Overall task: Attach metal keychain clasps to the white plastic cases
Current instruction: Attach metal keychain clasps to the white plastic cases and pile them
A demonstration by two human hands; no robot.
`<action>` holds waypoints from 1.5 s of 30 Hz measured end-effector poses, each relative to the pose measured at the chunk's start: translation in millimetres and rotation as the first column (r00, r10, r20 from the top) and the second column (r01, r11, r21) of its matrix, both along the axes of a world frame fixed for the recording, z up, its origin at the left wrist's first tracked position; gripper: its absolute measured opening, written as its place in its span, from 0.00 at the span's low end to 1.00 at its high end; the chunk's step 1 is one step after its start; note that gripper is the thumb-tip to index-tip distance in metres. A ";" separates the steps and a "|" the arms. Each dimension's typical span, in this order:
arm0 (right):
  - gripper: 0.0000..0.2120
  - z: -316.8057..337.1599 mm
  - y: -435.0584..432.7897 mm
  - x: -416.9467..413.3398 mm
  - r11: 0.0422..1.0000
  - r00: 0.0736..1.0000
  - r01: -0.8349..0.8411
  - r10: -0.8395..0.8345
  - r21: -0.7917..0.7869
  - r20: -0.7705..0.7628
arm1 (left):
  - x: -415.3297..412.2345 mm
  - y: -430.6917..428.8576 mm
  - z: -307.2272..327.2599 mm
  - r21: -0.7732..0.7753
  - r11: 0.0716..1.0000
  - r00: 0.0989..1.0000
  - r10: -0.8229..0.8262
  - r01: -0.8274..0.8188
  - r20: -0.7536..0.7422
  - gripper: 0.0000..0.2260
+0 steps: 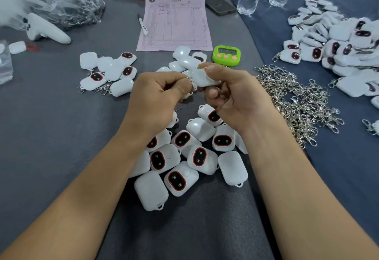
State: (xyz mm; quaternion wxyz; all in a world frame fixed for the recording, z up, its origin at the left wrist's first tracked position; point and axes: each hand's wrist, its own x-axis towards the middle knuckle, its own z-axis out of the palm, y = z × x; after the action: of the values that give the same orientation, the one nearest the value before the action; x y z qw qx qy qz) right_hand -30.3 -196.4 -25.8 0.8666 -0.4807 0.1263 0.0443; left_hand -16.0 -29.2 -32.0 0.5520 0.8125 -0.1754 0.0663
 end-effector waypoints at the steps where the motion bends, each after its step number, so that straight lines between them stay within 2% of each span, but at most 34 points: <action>1: 0.06 -0.7 1.2 -0.2 0.999 1.000 0.007 -0.006 -0.054 0.021 | 0.5 2.5 -0.9 0.101 0.995 0.994 0.014 -0.024 0.106 0.08; 2: 0.06 -1.3 3.7 -0.3 0.991 0.999 0.019 -0.014 -0.130 0.046 | 0.4 4.0 -2.0 0.245 0.967 0.978 0.013 -0.064 0.208 0.08; 4: 0.05 -2.0 10.1 -0.5 0.955 0.994 0.069 -0.041 -0.287 0.103 | -2.3 3.9 -4.2 0.530 0.829 0.933 -0.029 -0.178 0.359 0.09; 6: 0.05 -1.8 15.8 0.1 0.931 0.986 0.124 -0.075 -0.344 0.151 | -4.0 3.0 -4.0 0.628 0.735 0.898 -0.058 -0.257 0.435 0.08; 7: 0.05 -1.4 17.1 0.7 0.936 0.984 0.138 -0.092 -0.323 0.155 | -4.8 2.6 -3.5 0.615 0.738 0.889 -0.046 -0.278 0.456 0.09; 9: 0.06 -0.5 16.4 2.3 0.973 0.988 0.131 -0.112 -0.192 0.107 | -6.6 0.1 -3.5 0.463 0.854 0.923 0.049 -0.237 0.382 0.11; 11: 0.05 -0.1 14.5 3.6 0.994 0.994 0.104 -0.104 -0.015 0.034 | -3.9 -3.1 -4.2 0.156 0.982 0.991 0.090 -0.104 0.098 0.10; 12: 0.05 -0.4 13.9 3.8 0.995 0.996 0.091 -0.091 0.046 0.007 | -2.5 -5.0 -3.3 0.007 0.997 0.996 0.076 -0.076 -0.044 0.09; 14: 0.06 -1.6 13.4 3.9 0.993 0.998 0.064 -0.062 0.103 -0.018 | -0.2 -6.1 -0.6 -0.163 0.984 0.972 0.035 -0.074 -0.231 0.13; 16: 0.07 -2.2 13.8 3.7 0.993 0.999 0.043 -0.043 0.114 -0.005 | 2.3 -6.0 -0.1 -0.275 0.961 0.942 -0.060 -0.035 -0.331 0.15; 18: 0.07 -2.0 15.7 3.2 0.996 0.998 0.042 -0.045 0.085 0.037 | 3.0 -6.3 0.1 -0.314 0.949 0.929 -0.106 -0.011 -0.355 0.17; 20: 0.08 -2.4 20.2 2.7 0.997 0.993 0.073 -0.073 0.006 0.088 | 3.3 -4.2 0.4 -0.207 0.976 0.960 0.003 -0.063 -0.279 0.15; 23: 0.08 -4.8 27.4 2.3 0.955 0.968 0.173 -0.120 -0.239 0.222 | 4.2 4.1 -0.6 0.167 0.979 0.993 0.113 -0.116 0.027 0.11; 24: 0.08 -5.7 29.6 1.7 0.900 0.952 0.217 -0.111 -0.378 0.284 | 2.8 5.3 -1.6 0.341 0.930 0.987 0.103 -0.139 0.123 0.11; 25: 0.08 -7.0 31.9 0.9 0.811 0.939 0.257 -0.080 -0.525 0.336 | 0.6 4.7 -2.8 0.512 0.838 0.974 0.090 -0.187 0.209 0.10; 26: 0.07 -8.6 34.4 -0.2 0.706 0.929 0.286 -0.038 -0.648 0.369 | -1.9 3.0 -4.4 0.635 0.733 0.956 0.076 -0.246 0.282 0.09; 27: 0.08 -9.8 37.1 -1.5 0.617 0.922 0.307 -0.004 -0.725 0.387 | -4.1 0.8 -6.2 0.684 0.666 0.939 0.075 -0.298 0.336 0.08; 28: 0.08 -10.6 39.1 -2.7 0.571 0.917 0.325 0.004 -0.754 0.399 | -5.3 -1.2 -8.0 0.666 0.669 0.929 0.105 -0.330 0.354 0.09; 29: 0.08 -10.7 39.9 -3.3 0.574 0.915 0.337 -0.012 -0.746 0.404 | -5.6 -1.9 -8.6 0.613 0.717 0.933 0.156 -0.333 0.324 0.10; 31: 0.08 -8.1 37.2 -2.0 0.716 0.922 0.322 -0.089 -0.619 0.376 | -0.8 0.7 -10.0 0.377 0.885 0.961 0.228 -0.271 0.156 0.10; 33: 0.08 -4.4 31.5 0.4 0.864 0.948 0.262 -0.147 -0.431 0.281 | 5.1 2.9 -9.7 0.100 0.975 0.979 0.203 -0.198 -0.036 0.07; 36: 0.07 -1.4 24.7 2.3 0.977 0.984 0.156 -0.141 -0.148 0.104 | 10.1 3.7 -6.9 -0.149 0.981 0.963 0.087 -0.128 -0.254 0.03; 39: 0.07 -0.3 21.8 2.3 0.993 0.994 0.110 -0.111 0.045 0.008 | 11.8 4.0 -6.7 -0.224 0.971 0.957 0.018 -0.086 -0.289 0.04; 42: 0.07 0.2 22.5 1.7 0.991 0.996 0.090 -0.089 0.101 -0.020 | 12.3 4.0 -5.2 -0.340 0.936 0.937 -0.030 -0.096 -0.348 0.04; 45: 0.06 1.5 24.5 0.5 0.994 0.997 0.077 -0.077 0.075 -0.009 | 14.4 8.4 -2.8 -0.409 0.906 0.929 -0.051 -0.112 -0.366 0.06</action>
State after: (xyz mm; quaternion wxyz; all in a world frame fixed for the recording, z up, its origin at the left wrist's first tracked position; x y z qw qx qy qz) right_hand -29.8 -171.9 -24.3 0.8847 -0.4425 0.1459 0.0171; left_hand -1.6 -20.9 -34.8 0.7366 0.6740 -0.0372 -0.0421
